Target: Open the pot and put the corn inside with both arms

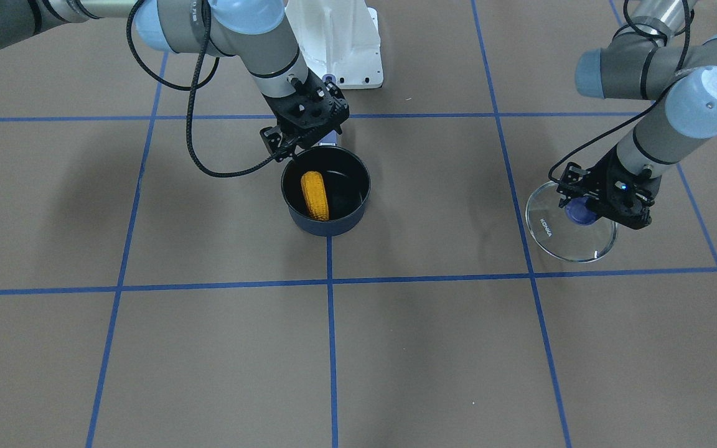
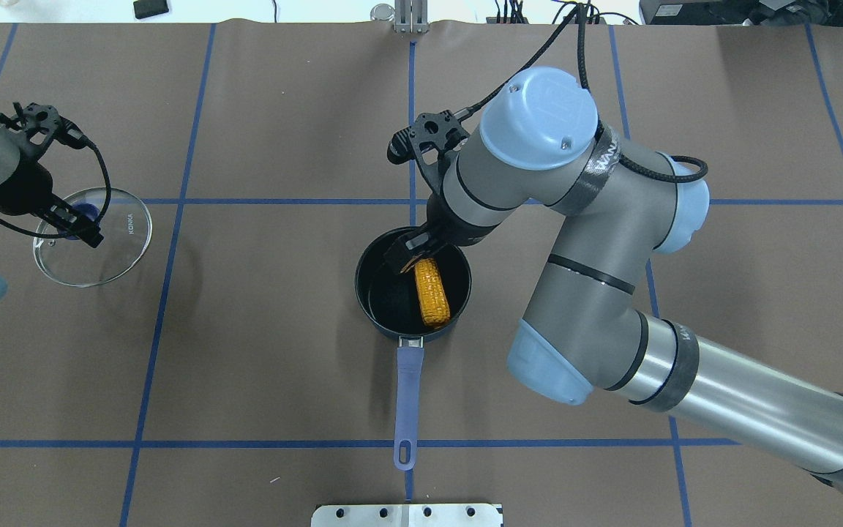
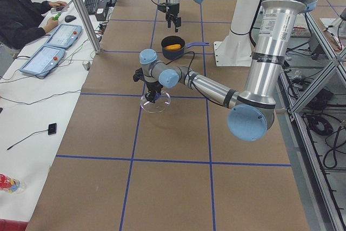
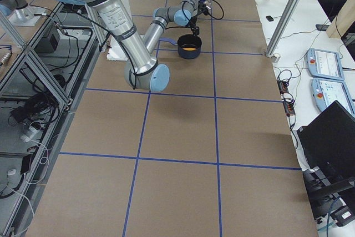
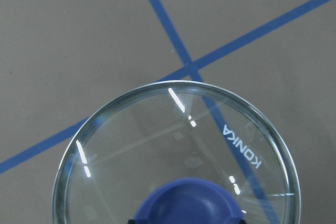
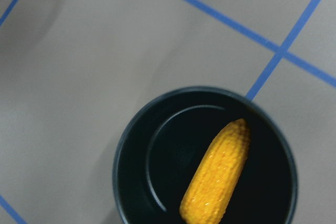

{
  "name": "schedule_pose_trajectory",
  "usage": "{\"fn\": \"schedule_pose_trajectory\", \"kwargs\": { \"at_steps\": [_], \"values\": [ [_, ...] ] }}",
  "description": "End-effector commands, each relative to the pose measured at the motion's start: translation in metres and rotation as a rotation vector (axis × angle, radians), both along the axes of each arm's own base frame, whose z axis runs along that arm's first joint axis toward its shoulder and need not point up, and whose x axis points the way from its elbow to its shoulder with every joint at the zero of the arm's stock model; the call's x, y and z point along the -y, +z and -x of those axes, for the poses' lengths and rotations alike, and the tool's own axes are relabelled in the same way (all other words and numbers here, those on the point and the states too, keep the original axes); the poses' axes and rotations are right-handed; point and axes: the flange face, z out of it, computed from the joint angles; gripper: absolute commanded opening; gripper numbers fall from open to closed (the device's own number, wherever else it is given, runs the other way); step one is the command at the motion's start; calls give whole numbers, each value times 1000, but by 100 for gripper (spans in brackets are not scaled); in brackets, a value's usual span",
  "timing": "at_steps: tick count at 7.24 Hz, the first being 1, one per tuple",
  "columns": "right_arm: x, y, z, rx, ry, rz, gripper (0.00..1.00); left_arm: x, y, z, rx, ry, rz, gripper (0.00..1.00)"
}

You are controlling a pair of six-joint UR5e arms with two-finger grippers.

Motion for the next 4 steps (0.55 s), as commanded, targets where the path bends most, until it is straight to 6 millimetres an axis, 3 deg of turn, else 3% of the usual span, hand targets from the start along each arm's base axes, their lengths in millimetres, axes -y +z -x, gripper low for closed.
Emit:
{"fn": "schedule_pose_trajectory", "kwargs": {
  "at_steps": [1, 2, 4],
  "values": [
    [17, 5, -17, 14, 32, -13, 100, -12, 22, 4, -18, 20, 43, 53],
    [17, 8, -17, 10, 33, -10, 100, -12, 31, 0, -27, 36, 73, 53],
    [17, 11, -16, 4, 30, -14, 100, -10, 30, -7, -36, 46, 85, 54]
  ]
}}
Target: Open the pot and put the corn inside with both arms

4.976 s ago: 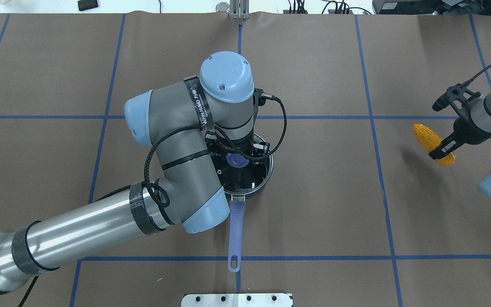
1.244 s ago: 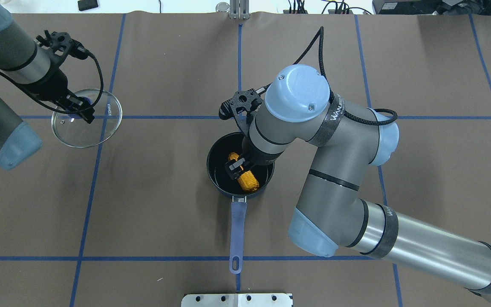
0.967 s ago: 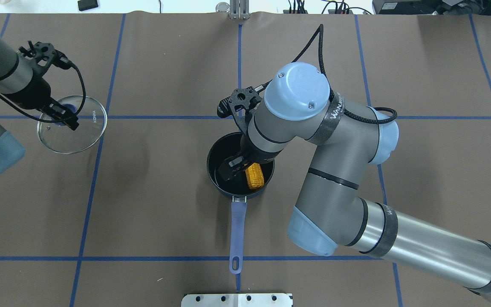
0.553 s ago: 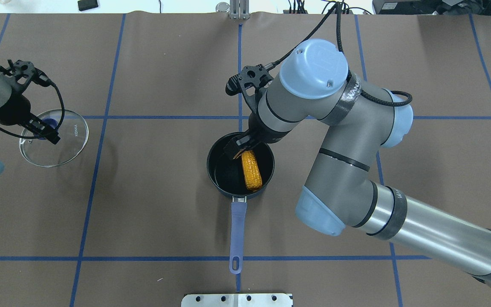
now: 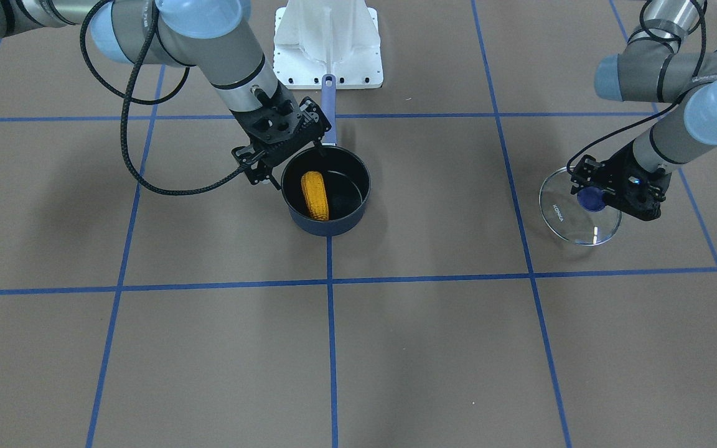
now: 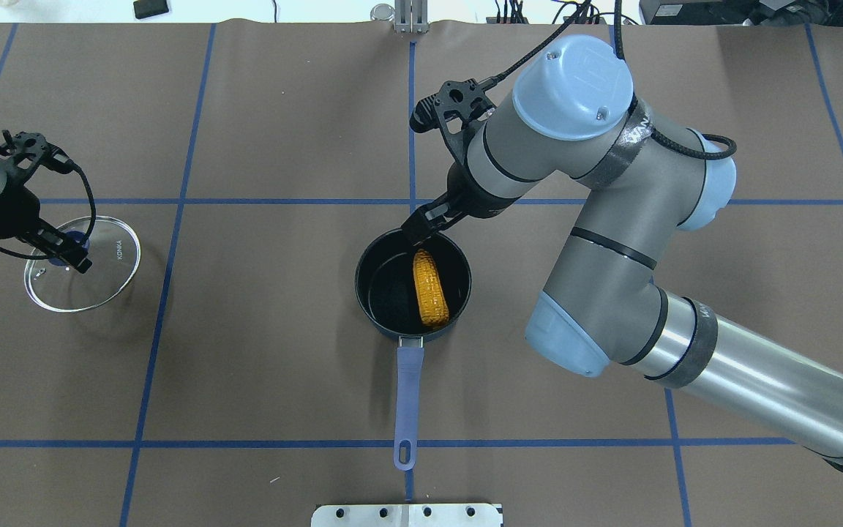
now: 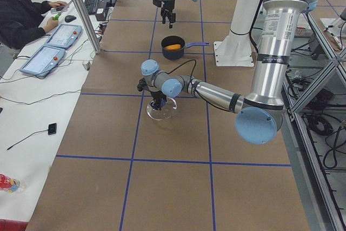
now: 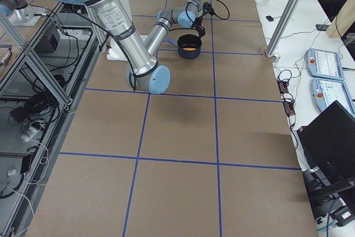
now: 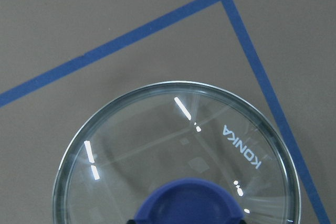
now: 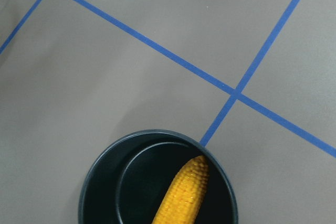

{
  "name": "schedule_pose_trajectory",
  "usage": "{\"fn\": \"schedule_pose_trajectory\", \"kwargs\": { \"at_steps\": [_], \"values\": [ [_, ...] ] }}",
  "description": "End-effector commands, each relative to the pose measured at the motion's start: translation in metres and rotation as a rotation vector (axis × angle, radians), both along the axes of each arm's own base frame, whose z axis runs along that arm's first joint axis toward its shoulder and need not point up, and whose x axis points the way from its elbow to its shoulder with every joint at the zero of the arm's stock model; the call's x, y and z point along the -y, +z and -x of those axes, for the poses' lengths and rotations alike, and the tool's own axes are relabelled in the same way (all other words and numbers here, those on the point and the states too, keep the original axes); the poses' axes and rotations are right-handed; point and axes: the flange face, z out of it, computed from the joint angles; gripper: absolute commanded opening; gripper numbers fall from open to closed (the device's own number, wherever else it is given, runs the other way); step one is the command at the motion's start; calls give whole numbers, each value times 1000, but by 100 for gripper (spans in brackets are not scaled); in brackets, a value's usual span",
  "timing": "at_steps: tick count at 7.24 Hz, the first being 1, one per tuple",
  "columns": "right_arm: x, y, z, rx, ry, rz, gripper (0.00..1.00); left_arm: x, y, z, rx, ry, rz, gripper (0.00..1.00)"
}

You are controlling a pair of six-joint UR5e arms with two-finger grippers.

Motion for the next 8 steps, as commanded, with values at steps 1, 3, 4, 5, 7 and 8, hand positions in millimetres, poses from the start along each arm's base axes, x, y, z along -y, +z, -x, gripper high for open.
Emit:
{"fn": "schedule_pose_trajectory", "kwargs": {
  "at_steps": [1, 3, 4, 5, 7, 8],
  "values": [
    [1, 6, 0, -7, -5, -6, 100, 3, 0, -6, -5, 4, 11, 55],
    [1, 7, 0, -8, -5, -5, 100, 6, -4, -8, -8, 2, 8, 56],
    [1, 8, -1, -10, -2, -5, 100, 9, -3, -10, -6, 2, 11, 57],
    [2, 10, 0, -15, -11, -17, 100, 9, -3, -11, -6, 4, 11, 57],
    [3, 16, -1, -25, -19, -27, 100, 10, -1, -12, -5, 5, 12, 60],
    [3, 15, -1, -22, -20, -28, 100, 10, -1, -12, -8, 5, 7, 69]
  ]
}}
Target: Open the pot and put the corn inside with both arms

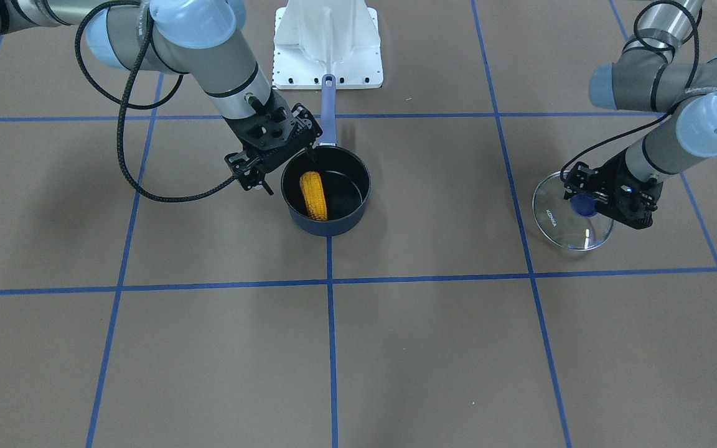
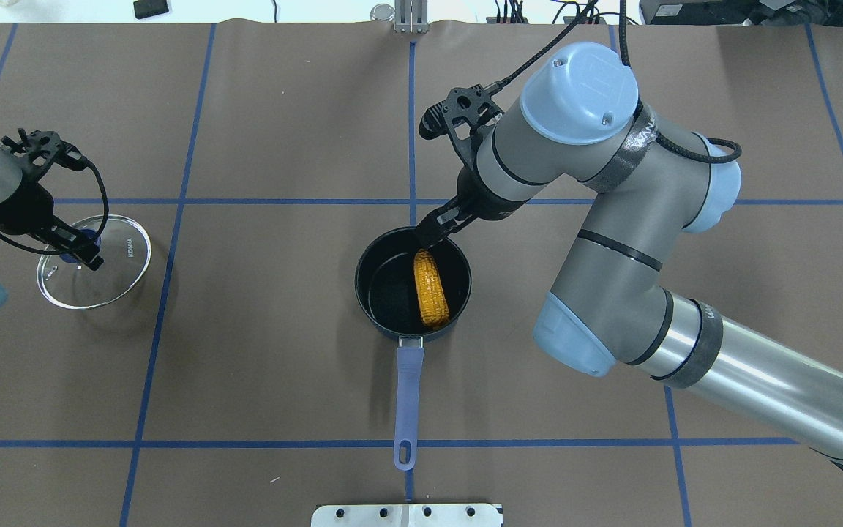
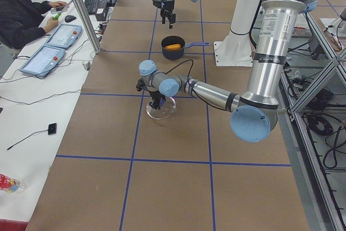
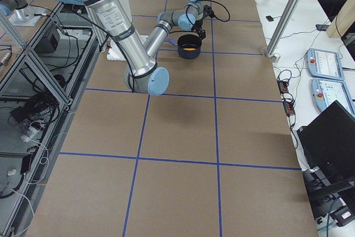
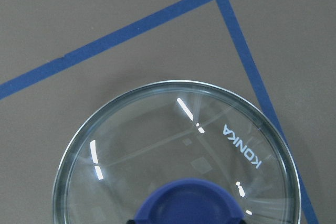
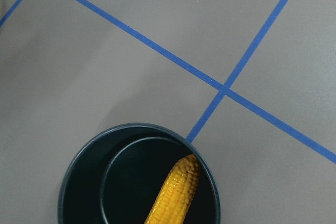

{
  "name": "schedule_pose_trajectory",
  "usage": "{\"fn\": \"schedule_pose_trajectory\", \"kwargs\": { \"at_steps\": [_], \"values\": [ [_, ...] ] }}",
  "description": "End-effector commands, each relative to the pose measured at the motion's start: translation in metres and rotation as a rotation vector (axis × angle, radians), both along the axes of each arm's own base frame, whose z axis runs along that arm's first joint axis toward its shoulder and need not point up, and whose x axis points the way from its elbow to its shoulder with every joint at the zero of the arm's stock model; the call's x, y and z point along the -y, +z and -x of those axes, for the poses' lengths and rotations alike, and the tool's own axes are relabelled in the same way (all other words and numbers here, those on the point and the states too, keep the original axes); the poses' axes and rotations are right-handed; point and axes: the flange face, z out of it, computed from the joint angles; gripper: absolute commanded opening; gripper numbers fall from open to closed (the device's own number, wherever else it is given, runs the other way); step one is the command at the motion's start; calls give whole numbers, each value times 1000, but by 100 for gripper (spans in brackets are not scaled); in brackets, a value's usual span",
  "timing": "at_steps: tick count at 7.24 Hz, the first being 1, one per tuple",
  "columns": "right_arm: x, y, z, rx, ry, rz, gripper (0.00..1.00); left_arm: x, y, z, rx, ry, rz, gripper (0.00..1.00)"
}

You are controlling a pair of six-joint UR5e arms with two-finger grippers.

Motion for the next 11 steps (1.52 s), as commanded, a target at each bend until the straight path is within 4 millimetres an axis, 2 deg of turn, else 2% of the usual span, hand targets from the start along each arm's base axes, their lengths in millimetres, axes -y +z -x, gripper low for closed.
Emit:
{"fn": "schedule_pose_trajectory", "kwargs": {
  "at_steps": [1, 2, 3, 5, 6, 8, 9, 10, 11],
  "values": [
    [0, 0, 0, 1, -3, -4, 100, 2, 3, -1, -12, -1, -17, 83],
    [2, 1, -2, -1, 2, -4, 100, 3, 11, -2, -19, -1, -27, 90],
    [6, 0, -6, 1, 7, -4, 100, 4, 8, -3, -31, -2, -42, 95],
    [19, 13, -23, -10, 36, 12, 100, 5, 0, 3, -41, -11, -55, 98],
    [32, 35, -42, -30, 55, 42, 100, 18, -7, 24, -53, -48, -53, 98],
    [50, 82, -92, -42, 98, 107, 100, 41, -8, 103, -98, -157, -29, 98],
    [59, 104, -114, -54, 134, 130, 100, 45, -4, 132, -94, -203, -34, 98],
    [66, 132, -133, -91, 165, 160, 100, 38, 21, 163, -76, -179, -86, 98],
    [76, 166, -168, -124, 215, 207, 100, 38, 34, 195, -62, -181, -126, 98]
  ]
}}
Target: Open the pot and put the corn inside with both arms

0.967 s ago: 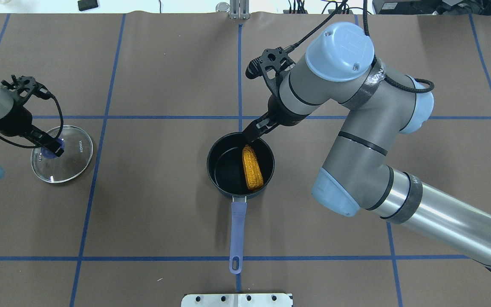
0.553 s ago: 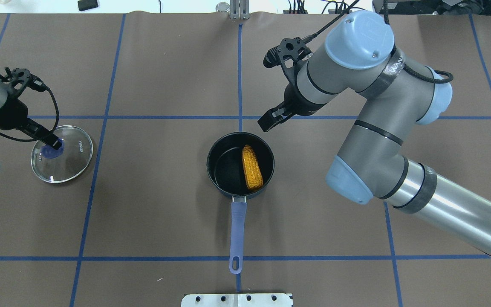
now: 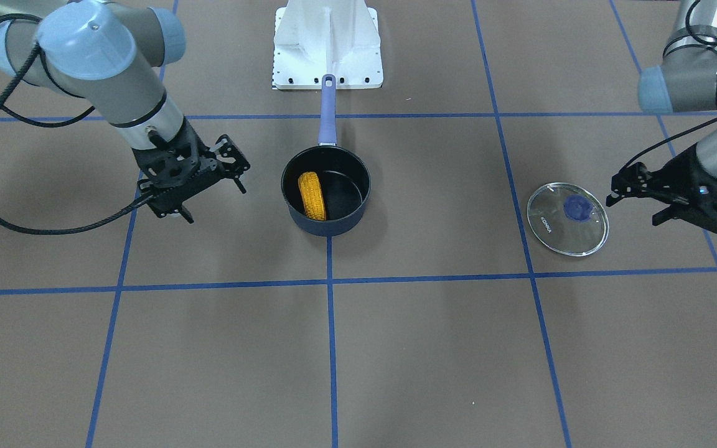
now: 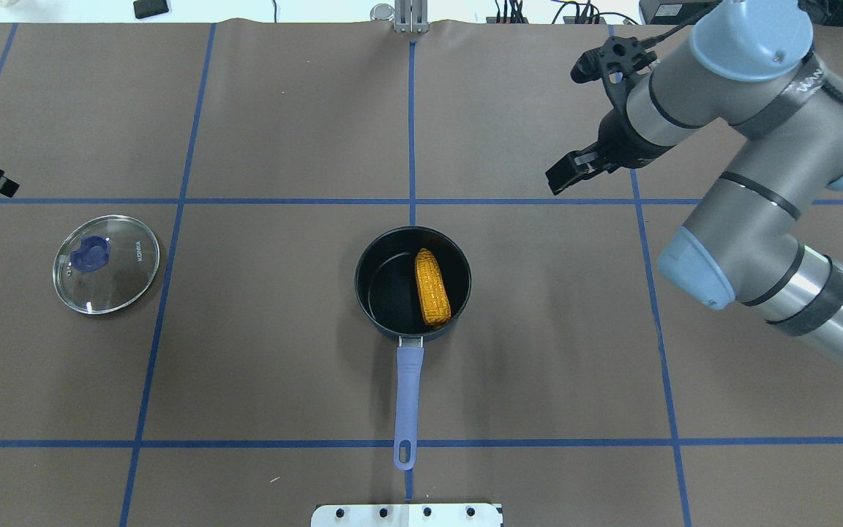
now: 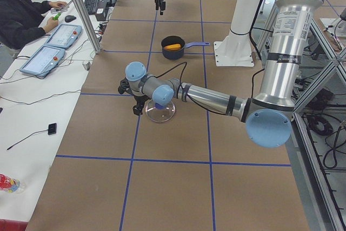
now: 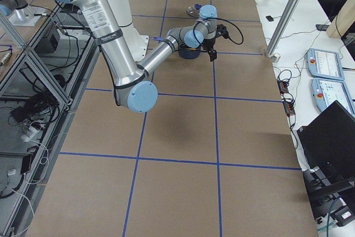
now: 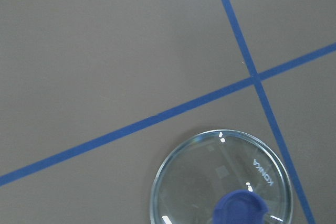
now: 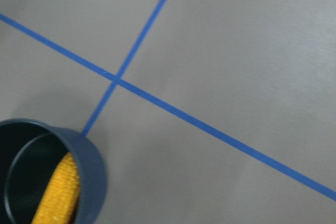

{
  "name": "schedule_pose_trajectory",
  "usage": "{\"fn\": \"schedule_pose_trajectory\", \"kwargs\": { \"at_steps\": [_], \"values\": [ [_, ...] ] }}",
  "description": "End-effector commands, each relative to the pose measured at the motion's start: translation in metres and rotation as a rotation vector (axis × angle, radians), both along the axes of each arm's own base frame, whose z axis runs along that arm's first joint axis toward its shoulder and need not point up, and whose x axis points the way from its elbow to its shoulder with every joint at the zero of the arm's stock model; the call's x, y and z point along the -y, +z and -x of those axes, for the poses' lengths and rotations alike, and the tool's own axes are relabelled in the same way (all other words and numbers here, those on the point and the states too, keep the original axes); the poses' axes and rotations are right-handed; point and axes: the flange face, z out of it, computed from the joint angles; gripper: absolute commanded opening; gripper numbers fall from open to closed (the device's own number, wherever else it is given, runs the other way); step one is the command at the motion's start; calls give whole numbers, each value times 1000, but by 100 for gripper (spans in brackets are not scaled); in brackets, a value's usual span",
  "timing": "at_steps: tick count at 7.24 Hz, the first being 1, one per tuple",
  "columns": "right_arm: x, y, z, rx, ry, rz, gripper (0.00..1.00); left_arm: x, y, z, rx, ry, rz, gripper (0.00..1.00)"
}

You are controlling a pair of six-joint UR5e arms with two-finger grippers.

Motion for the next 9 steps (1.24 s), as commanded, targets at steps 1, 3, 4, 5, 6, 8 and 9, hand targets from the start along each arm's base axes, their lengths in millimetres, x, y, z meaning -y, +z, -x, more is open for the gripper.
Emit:
{"fn": "schedule_pose_trajectory", "kwargs": {
  "at_steps": [1, 3, 4, 5, 6, 8, 9],
  "values": [
    [18, 79, -80, -82, 113, 121, 100, -4, 28, 72, 38, -28, -48, 98],
    [23, 135, -162, -183, 103, 230, 100, -13, 48, 106, 69, -19, -51, 99],
    [18, 169, -210, -232, 56, 202, 100, -27, 65, 111, 75, -19, -30, 99],
    [16, 194, -253, -246, 50, 225, 100, -37, 75, 124, 76, -40, -9, 99],
    [15, 214, -295, -224, 84, 329, 100, -48, 89, 131, 80, -52, 20, 99],
    [-38, 291, -351, -188, 104, 429, 100, -71, 112, 148, 84, -82, 70, 99],
    [-63, 314, -357, -185, 114, 422, 100, -83, 121, 155, 86, -95, 91, 99]
  ]
}}
